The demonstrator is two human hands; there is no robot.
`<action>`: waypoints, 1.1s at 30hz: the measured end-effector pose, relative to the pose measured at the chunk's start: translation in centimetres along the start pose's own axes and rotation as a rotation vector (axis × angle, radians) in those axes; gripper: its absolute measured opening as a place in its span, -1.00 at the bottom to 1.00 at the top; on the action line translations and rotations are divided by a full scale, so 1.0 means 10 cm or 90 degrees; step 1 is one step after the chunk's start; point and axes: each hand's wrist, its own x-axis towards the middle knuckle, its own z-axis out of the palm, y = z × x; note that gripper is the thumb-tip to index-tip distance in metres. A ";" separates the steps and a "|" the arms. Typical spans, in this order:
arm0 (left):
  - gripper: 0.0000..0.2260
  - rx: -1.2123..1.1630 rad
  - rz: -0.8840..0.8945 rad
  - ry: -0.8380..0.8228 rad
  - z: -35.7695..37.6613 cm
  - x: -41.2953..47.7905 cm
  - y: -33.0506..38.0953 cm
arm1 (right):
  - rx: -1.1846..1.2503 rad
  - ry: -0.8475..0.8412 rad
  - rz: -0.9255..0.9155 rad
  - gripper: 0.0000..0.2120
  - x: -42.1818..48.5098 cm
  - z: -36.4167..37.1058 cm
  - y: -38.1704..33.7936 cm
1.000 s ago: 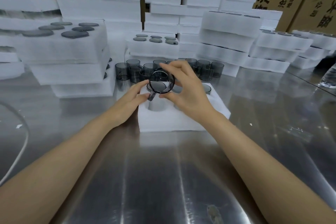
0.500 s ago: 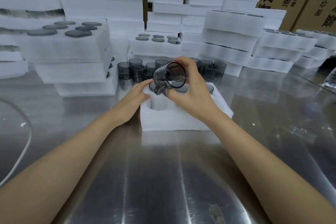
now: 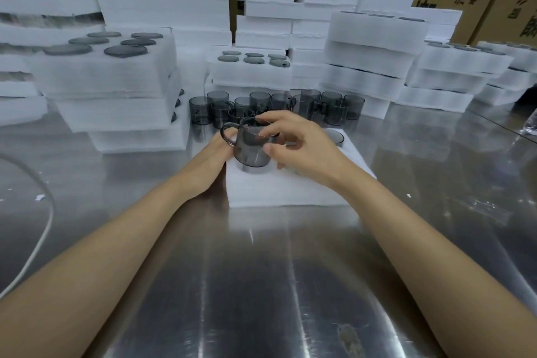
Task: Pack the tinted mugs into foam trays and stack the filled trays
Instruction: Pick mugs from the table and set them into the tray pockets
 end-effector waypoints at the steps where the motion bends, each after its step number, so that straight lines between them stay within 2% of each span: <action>1: -0.62 0.004 -0.024 -0.007 -0.02 0.06 0.04 | 0.008 -0.016 0.001 -0.78 -0.01 -0.01 0.00; 2: -0.58 -0.010 -0.047 -0.015 -0.04 0.11 0.07 | 0.011 -0.020 -0.002 -0.76 -0.02 -0.02 0.00; 4: -0.55 -0.177 -0.194 0.002 -0.02 0.23 0.27 | 0.013 -0.003 -0.019 -0.79 -0.03 -0.01 -0.02; 6: -0.57 -0.254 -0.222 0.013 -0.05 0.19 0.30 | -0.013 0.013 -0.041 -0.84 -0.04 0.01 -0.03; 8: -0.61 -0.251 -0.211 0.005 -0.04 0.17 0.25 | -0.069 0.017 -0.056 -0.81 -0.06 0.04 -0.02; 12: -0.60 -0.058 -0.115 0.002 0.04 0.16 0.04 | -0.141 0.020 -0.055 -0.85 -0.05 0.07 0.01; 13: -0.60 -0.055 -0.117 -0.001 0.04 0.18 -0.02 | -0.149 0.018 -0.056 -0.85 -0.04 0.07 0.02; 15: -0.62 -0.089 -0.111 0.014 0.05 0.15 -0.13 | -0.153 0.013 -0.059 -0.86 -0.04 0.07 0.03; 17: -0.64 -0.215 -0.137 0.047 0.08 0.14 -0.15 | -0.150 0.007 -0.071 -0.88 -0.04 0.06 0.04; 19: -0.64 -0.318 -0.162 0.038 0.03 0.14 -0.23 | -0.158 -0.009 -0.083 -0.89 -0.04 0.05 0.04; 21: -0.62 -0.270 -0.101 0.010 0.02 0.08 -0.30 | -0.180 -0.022 -0.088 -0.88 -0.04 0.04 0.03; 24: -0.47 -0.237 -0.027 0.064 0.04 -0.07 -0.36 | -0.237 -0.053 -0.076 -0.55 -0.04 0.03 0.00; 26: -0.50 -0.257 -0.011 0.064 0.07 -0.03 -0.44 | -0.301 -0.073 -0.064 -0.43 -0.04 0.05 -0.02; 29: -0.63 -0.307 -0.032 0.060 0.03 0.13 -0.46 | -0.379 -0.061 -0.063 -0.46 -0.06 0.09 -0.07; 33: -0.49 -0.244 0.022 0.075 0.07 0.00 -0.48 | -0.481 -0.071 -0.078 -0.49 -0.08 0.17 -0.18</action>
